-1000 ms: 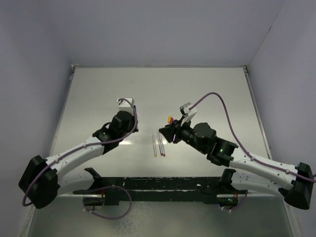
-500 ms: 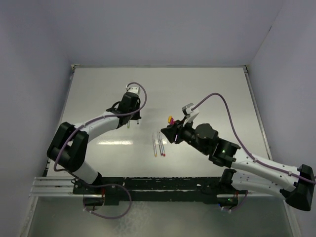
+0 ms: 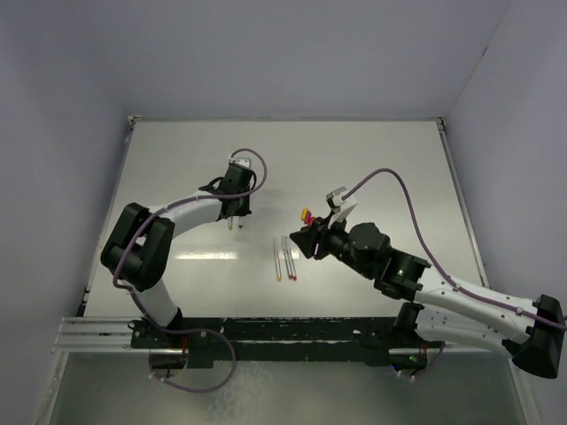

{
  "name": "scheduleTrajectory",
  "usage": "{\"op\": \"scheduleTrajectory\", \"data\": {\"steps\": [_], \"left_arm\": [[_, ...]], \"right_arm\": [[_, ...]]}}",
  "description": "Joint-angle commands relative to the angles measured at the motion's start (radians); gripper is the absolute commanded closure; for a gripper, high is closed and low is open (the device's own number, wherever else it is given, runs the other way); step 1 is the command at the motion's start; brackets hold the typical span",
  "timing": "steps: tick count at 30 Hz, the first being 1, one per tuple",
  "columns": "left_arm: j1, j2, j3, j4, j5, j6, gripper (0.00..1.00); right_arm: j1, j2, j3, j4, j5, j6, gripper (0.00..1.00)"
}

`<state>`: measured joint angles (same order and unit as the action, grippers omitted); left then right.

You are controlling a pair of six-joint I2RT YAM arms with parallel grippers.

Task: Insert the pens into the pen caps

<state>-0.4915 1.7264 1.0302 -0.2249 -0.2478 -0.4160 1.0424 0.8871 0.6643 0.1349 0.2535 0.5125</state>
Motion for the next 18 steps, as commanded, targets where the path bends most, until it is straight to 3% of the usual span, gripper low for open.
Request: {"op": "scheduleTrajectory", "data": {"steps": [1,6,18], "left_arm": [[0.020,0.018,0.039,-0.012,-0.044,-0.005,1.00],[0.027,0.057,0.061,-0.036,-0.051,-0.010,1.00],[0.028,0.062,0.078,-0.043,-0.018,-0.014,0.82]], "right_arm": [[0.003,-0.005,0.004,0.024,0.023,0.006,0.59],[0.004,0.007,0.007,0.025,0.017,0.004,0.59],[0.003,0.008,0.000,0.021,0.023,0.004,0.58]]}}
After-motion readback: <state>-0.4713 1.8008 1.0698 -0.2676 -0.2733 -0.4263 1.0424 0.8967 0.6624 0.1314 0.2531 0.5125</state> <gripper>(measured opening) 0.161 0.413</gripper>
